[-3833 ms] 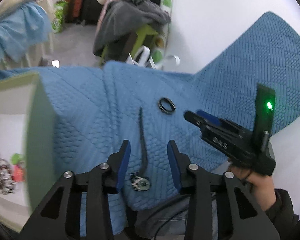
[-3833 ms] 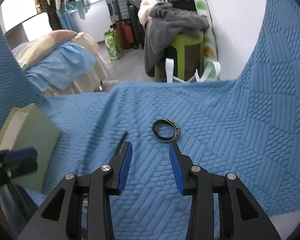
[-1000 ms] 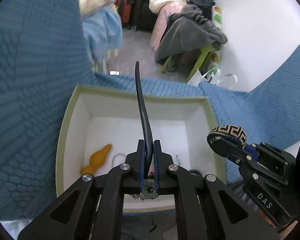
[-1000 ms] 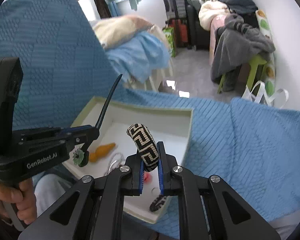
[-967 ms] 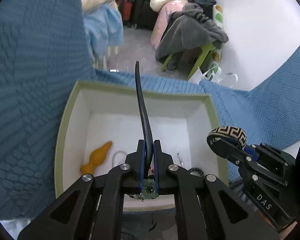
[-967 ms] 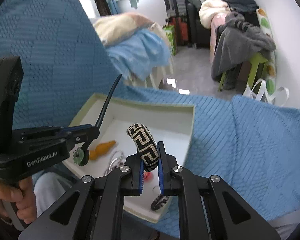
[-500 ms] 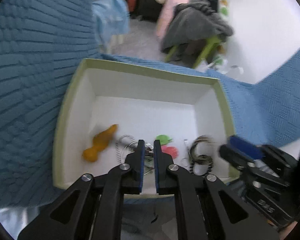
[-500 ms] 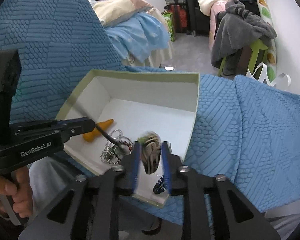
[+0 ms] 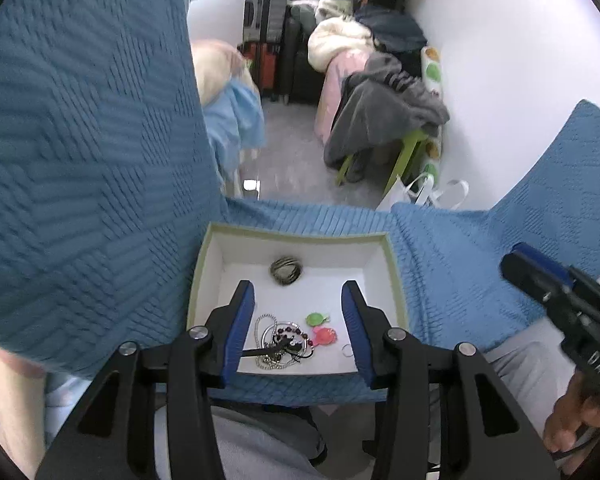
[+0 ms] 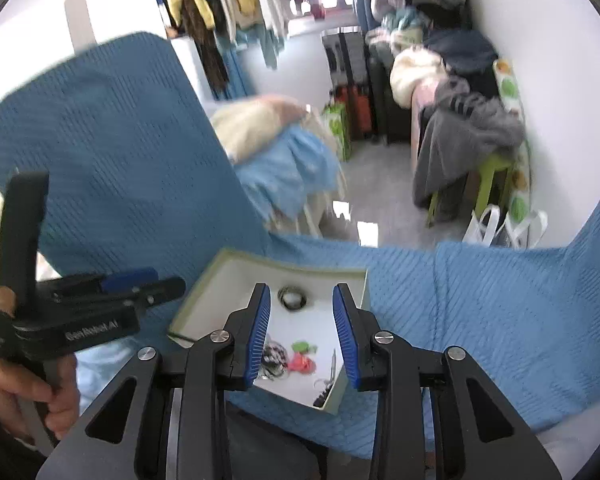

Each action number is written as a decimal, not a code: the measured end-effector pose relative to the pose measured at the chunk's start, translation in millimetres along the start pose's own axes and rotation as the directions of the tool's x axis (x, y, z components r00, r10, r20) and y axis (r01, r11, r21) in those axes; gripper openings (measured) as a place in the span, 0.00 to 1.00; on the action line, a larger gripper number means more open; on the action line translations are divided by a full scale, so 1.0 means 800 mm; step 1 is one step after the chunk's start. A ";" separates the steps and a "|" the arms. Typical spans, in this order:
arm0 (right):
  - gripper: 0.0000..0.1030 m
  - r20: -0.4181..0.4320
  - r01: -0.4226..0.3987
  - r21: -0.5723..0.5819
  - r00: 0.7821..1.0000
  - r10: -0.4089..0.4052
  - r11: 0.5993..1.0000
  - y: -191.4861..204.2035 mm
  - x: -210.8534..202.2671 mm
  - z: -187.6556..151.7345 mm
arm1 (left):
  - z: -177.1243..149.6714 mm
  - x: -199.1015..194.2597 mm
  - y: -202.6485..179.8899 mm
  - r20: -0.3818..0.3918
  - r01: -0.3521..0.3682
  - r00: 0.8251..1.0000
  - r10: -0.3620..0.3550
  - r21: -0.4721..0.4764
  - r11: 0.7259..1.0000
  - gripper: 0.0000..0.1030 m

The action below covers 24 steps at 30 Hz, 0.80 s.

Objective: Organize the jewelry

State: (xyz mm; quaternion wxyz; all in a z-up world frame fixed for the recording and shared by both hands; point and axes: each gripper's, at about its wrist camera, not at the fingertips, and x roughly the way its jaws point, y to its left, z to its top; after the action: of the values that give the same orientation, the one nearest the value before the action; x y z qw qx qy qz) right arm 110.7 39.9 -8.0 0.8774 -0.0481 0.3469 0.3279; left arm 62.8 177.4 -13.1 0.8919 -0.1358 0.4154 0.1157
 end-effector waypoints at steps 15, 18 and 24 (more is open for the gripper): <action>0.29 0.100 0.005 0.028 0.995 -0.007 1.000 0.014 -0.100 -0.005 | -0.005 -0.090 -0.020 0.125 -0.072 0.990 0.067 0.037 0.997 0.45; 0.29 0.112 0.007 0.040 0.994 -0.012 0.999 0.014 -0.114 -0.014 | -0.014 -0.104 -0.020 0.134 -0.068 0.989 0.062 0.040 0.997 0.45; 0.29 0.123 0.035 0.056 0.992 -0.041 0.998 0.011 -0.130 -0.028 | -0.037 -0.119 -0.020 0.132 -0.057 0.990 0.053 0.026 0.998 0.45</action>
State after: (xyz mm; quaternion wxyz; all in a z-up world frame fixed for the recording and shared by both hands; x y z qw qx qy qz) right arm 35.5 -16.6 43.1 0.9042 -0.0106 0.2997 0.3040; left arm -12.8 143.5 44.6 0.9157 -0.1034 0.3612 0.1428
